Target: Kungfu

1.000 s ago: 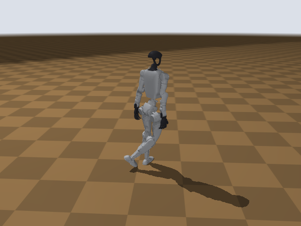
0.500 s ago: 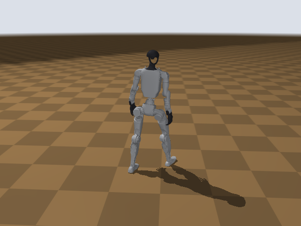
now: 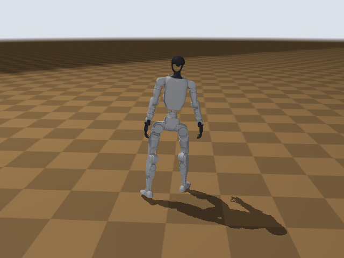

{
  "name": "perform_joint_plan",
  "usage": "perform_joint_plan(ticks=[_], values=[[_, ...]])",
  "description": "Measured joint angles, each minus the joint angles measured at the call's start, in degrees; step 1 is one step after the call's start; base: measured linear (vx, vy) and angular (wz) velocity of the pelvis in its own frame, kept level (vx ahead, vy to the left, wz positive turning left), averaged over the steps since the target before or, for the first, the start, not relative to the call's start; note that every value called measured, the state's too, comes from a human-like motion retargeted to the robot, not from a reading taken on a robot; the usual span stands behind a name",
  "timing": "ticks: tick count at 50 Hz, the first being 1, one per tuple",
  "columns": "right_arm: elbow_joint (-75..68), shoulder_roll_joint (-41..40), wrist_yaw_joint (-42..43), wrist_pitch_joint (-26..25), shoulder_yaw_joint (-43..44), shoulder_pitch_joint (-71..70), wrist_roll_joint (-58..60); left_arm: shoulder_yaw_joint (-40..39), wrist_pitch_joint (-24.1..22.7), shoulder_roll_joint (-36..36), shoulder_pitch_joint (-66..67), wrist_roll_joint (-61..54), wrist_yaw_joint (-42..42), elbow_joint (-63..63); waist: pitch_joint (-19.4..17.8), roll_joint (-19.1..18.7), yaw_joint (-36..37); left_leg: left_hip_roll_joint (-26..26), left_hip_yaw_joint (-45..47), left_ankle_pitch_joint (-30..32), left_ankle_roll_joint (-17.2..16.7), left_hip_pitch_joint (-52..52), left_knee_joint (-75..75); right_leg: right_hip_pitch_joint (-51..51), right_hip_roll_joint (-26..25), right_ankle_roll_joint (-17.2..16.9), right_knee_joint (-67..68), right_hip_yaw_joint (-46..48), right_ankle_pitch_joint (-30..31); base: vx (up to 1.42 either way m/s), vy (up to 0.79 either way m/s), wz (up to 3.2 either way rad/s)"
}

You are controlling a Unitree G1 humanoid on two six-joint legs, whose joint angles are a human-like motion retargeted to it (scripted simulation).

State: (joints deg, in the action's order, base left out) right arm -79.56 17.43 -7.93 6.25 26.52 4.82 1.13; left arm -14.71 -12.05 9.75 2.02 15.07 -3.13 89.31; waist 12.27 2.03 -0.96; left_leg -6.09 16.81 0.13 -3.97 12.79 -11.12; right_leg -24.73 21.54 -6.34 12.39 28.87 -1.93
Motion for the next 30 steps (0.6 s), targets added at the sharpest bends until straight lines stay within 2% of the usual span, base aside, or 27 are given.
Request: perform_joint_plan(ticks=[6,10,12,14,18,19,25,30], values=[[3.3,-1.2,-2.2,-0.7,-1.7,-1.6,-0.1,2.8,-0.8,-0.1,-3.5,0.6,-1.7,-2.7,-0.8,-0.4,0.7,-0.1,1.9,-4.3,-2.8,-2.1,1.3,0.5,-0.9,0.0,-1.4,-0.8,1.5,-0.14,0.34,-0.12],[7.0,-2.7,-4.4,2.4,-3.2,-0.5,0.4,5.5,-0.9,0.7,-6.7,4.0,-3.6,-2.8,-0.6,-0.1,-0.2,1.3,4.5,-11.7,0.3,-2.1,2.3,0.4,0.2,-2.0,-2.9,-2.1,2.1,-0.11,0.46,0.12],[7.8,-3.8,-4.8,4.6,-3.9,0.4,1.5,6.3,-0.4,1.3,-8.3,6.5,-5.1,-2.5,-0.3,-0.7,-1.1,1.8,4.5,-12.5,0.8,-2.2,3.4,0.5,0.8,-2.6,-3.3,-0.8,0.1,-0.11,0.60,0.16],[7.4,-5.3,-3.1,6.6,-4.3,0.6,3.4,6.5,0.4,2.0,-9.8,8.9,-7.4,-2.5,-0.9,-0.4,-0.7,2.6,4.3,-12.1,1.4,-1.6,3.5,0.8,1.6,-2.8,-4.4,0.8,-2.5,-0.20,0.60,-0.41],[3.0,-7.9,3.4,11.1,-4.7,0.8,5.9,7.3,1.5,2.7,-11.5,11.3,-11.2,-2.6,-1.4,-1.3,0.1,2.3,4.8,-11.1,2.9,-0.4,4.3,1.4,0.6,0.0,-6.2,1.9,-5.8,-0.20,0.42,-0.14],[1.7,-8.2,4.5,11.7,-5.2,0.9,6.3,7.1,1.4,2.7,-11.2,11.5,-11.5,-2.7,-1.2,-1.6,-0.5,2.5,4.4,-10.7,3.4,-0.1,4.7,1.1,0.2,-0.2,-5.7,0.5,-5.9,-0.10,0.40,0.33],[-4.5,-10.4,9.3,11.4,-7.0,0.6,7.7,3.8,0.8,3.0,-7.3,9.3,-11.2,-3.3,-1.1,-2.2,-4.8,4.3,3.9,-8.3,5.2,1.0,7.2,0.3,-6.6,-2.9,2.6,-16.4,-4.9,-0.10,0.28,0.14],[-7.4,-13.5,6.3,11.8,-6.5,2.0,-1.3,-1.0,3.7,4.7,-4.5,11.9,-12.2,-1.0,-0.7,-0.5,-5.5,6.0,4.2,-6.8,5.6,1.1,9.0,3.9,-11.0,-8.3,5.5,-20.8,-4.9,-0.08,0.12,-0.05]])
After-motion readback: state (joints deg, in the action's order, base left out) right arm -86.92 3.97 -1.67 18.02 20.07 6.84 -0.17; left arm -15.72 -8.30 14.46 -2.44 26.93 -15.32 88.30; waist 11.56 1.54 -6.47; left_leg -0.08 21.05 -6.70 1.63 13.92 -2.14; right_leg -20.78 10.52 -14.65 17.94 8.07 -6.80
